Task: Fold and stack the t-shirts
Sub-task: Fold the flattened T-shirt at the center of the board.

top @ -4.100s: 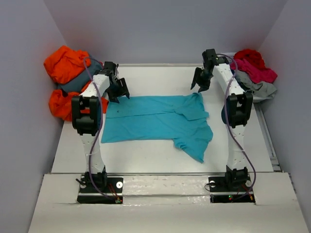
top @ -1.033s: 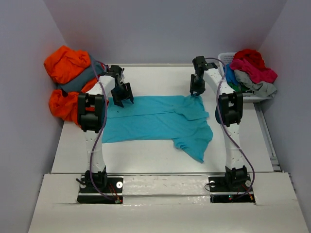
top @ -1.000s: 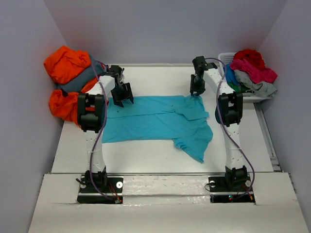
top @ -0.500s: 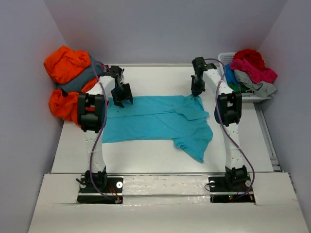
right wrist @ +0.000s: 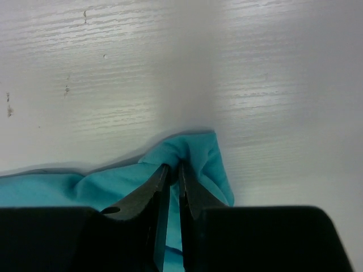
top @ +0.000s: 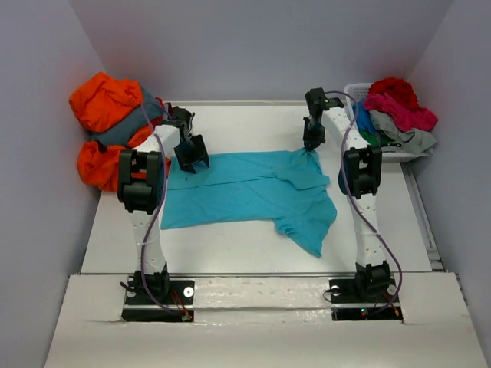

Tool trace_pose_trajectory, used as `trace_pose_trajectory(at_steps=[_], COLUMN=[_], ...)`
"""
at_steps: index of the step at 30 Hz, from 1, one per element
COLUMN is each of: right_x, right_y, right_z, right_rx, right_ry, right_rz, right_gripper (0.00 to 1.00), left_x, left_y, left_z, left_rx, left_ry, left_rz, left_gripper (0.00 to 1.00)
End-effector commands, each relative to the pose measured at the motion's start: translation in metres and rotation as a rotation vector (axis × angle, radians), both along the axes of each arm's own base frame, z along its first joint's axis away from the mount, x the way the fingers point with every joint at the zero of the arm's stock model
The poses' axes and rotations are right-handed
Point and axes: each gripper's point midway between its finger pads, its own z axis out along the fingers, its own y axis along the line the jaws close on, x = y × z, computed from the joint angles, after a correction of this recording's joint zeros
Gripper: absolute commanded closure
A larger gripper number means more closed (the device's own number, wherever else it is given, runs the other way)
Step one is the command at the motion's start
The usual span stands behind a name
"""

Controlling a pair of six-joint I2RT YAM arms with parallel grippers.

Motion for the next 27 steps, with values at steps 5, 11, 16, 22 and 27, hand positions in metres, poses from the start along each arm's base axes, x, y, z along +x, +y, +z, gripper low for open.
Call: trace_pose_trajectory(at_steps=[5,11,16,22,27], right_x=[0.007,0.006,0.006,0.005,-0.001], right_y=[-0.043,-0.063,-0.073,-0.085,-0.099], right_z=[0.021,0.024,0.023,0.020,0.012], right_rx=[-0.013,-0.012,-0.015,-0.025,-0.041], right_ry=[-0.028,-0.023,-0.019,-0.009,0.024], right_rz=[-0.116,-0.163,-0.186,-0.210,-0.251], right_gripper=[0.82,0.82,0.82,0.82,0.82], left_x=[-0.025,-0.024,-0.025,-0.024,-0.023], left_y=[0.007,0.011,0.016,0.019,0.019], left_z=[-0.010,-0.009,-0.010,-0.009,-0.010], left_rx=[0.019,0.024,0.027,0.023,0.024], left_ry=[0.083,0.083,0.085,0.084,0.087], left_rz=[0.015,0.019,0.025,0.030,0.030], left_gripper=[0.32,0.32,0.32,0.32,0.32])
